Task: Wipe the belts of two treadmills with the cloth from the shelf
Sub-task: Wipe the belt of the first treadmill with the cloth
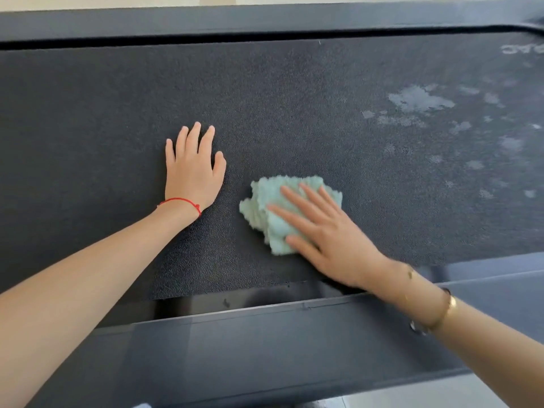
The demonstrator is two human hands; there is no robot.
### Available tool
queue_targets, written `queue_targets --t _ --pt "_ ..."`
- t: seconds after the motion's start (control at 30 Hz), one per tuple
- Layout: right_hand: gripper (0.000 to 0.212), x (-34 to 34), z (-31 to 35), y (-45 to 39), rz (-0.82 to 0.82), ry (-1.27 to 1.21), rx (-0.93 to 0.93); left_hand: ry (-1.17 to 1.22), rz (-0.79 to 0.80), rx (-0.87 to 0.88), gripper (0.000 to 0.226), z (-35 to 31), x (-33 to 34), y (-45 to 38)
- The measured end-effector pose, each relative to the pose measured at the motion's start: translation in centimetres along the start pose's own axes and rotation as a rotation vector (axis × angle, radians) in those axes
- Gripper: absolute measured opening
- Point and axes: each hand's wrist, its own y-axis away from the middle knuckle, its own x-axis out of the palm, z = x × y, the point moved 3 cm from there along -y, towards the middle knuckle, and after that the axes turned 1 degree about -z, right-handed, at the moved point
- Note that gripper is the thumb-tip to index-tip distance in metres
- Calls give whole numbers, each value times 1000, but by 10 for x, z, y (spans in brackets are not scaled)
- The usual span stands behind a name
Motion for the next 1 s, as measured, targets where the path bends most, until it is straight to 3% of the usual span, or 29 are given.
queue_targets --t 0.1,0.27,0.37,0.6,0.73,0.9,1.0 --pt "51 -8 -10 9 34 45 -70 -11 7 3 54 0 0 1" --pt "57 -20 -108 -52 -88 47 336 -5 29 -9 54 -1 -1 1" --pt "53 -16 -110 -67 -116 37 463 2 44 -23 54 -2 -2 3" --pt "51 -9 -21 19 -16 4 114 15 81 -24 56 -21 -3 21" --pt "52 -18 -37 34 39 2 42 30 93 -8 58 -45 0 25" --pt "54 -27 -127 -37 -94 20 326 -4 116 30 59 -66 7 27" --pt "52 -26 -142 -69 -124 16 498 -39 100 48 60 -67 10 30"
